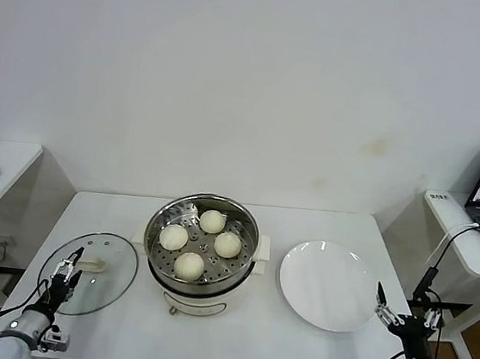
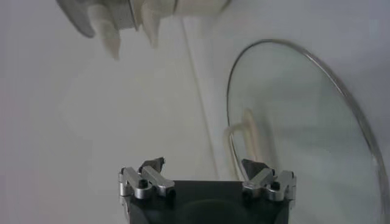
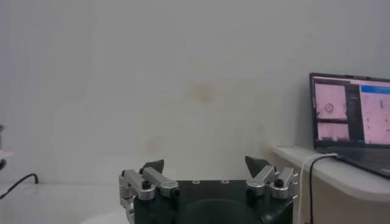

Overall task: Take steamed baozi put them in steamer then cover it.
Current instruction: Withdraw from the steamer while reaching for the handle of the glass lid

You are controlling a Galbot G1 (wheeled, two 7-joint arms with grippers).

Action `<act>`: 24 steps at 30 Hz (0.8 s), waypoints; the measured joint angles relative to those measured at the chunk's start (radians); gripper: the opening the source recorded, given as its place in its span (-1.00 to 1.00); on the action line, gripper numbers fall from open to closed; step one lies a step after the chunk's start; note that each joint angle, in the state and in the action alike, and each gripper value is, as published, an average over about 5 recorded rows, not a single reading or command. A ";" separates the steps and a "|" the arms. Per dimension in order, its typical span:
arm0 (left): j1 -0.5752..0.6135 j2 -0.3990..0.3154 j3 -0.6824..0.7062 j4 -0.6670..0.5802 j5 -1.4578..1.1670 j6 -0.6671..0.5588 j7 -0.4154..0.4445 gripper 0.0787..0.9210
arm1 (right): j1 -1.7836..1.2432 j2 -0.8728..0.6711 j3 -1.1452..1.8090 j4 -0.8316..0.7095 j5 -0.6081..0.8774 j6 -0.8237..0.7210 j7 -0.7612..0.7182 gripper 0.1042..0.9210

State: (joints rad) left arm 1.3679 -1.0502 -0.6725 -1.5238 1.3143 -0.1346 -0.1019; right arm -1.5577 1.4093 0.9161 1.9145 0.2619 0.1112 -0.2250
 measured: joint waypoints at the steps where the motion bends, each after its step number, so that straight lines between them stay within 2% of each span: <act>1: -0.010 0.001 0.005 0.009 0.003 0.000 0.000 0.77 | -0.003 0.001 0.002 0.001 -0.001 0.000 0.000 0.76; 24: -0.180 0.021 0.083 0.176 0.013 0.000 0.012 0.77 | -0.033 0.028 0.007 0.001 -0.021 0.012 -0.011 0.76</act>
State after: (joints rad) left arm 1.1881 -1.0289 -0.5896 -1.3475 1.3277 -0.1342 -0.0900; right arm -1.5908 1.4371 0.9234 1.9158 0.2410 0.1229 -0.2362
